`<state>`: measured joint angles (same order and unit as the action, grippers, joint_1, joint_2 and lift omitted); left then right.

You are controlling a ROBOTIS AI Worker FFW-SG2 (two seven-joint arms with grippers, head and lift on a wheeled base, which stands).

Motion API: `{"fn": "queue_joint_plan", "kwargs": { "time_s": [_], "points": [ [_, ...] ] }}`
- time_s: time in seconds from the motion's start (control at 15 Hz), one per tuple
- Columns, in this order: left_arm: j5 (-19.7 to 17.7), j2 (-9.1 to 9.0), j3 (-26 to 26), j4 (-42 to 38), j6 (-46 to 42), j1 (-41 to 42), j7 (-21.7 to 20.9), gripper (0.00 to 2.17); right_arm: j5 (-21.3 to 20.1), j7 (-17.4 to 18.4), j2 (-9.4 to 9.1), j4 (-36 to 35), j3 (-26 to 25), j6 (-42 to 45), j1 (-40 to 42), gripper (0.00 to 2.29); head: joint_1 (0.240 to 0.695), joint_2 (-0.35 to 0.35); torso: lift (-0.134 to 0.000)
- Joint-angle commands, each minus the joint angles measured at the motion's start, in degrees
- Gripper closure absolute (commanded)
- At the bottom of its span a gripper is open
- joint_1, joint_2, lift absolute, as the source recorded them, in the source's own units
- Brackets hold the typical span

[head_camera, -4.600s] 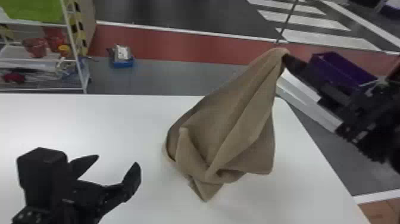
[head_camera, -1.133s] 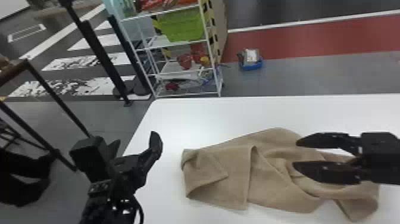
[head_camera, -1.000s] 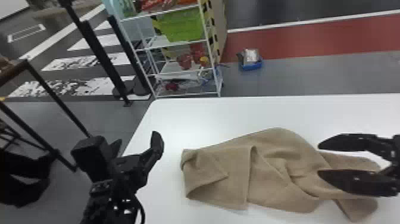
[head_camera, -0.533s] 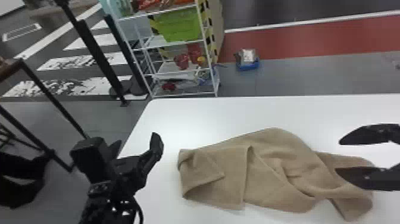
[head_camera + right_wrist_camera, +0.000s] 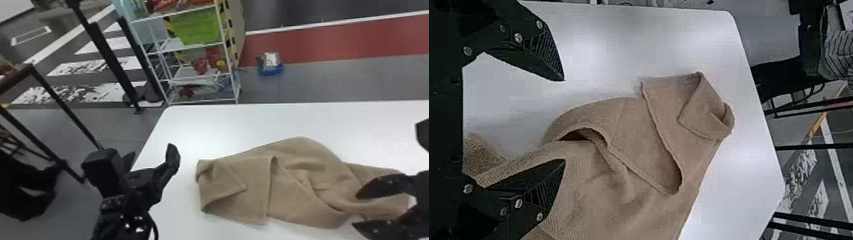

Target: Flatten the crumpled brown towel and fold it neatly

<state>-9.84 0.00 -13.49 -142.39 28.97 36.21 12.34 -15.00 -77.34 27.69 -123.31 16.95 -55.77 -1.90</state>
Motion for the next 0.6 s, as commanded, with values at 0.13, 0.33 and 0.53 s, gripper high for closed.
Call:
{"fn": "queue_joint_plan", "kwargs": {
  "time_s": [0.13, 0.33, 0.53],
  "points": [
    [0.00, -0.15, 0.13, 0.09, 0.00, 0.00, -0.03, 0.09, -3.72, -0.98, -1.67, 4.31, 4.50, 0.79, -0.91, 0.44, 0.695, 0.350, -0.124],
    [0.00, -0.15, -0.14, 0.27, 0.00, 0.00, -0.03, 0.09, -3.98, -0.98, -2.73, 7.30, 6.25, 1.49, -2.40, 0.44, 0.695, 0.350, -0.124],
    [0.00, -0.15, 0.04, 0.18, 0.00, 0.00, -0.03, 0.09, -1.26, -0.98, -3.61, 7.56, 5.82, 3.60, -2.40, 0.77, 0.695, 0.350, -0.124]
  ]
}}
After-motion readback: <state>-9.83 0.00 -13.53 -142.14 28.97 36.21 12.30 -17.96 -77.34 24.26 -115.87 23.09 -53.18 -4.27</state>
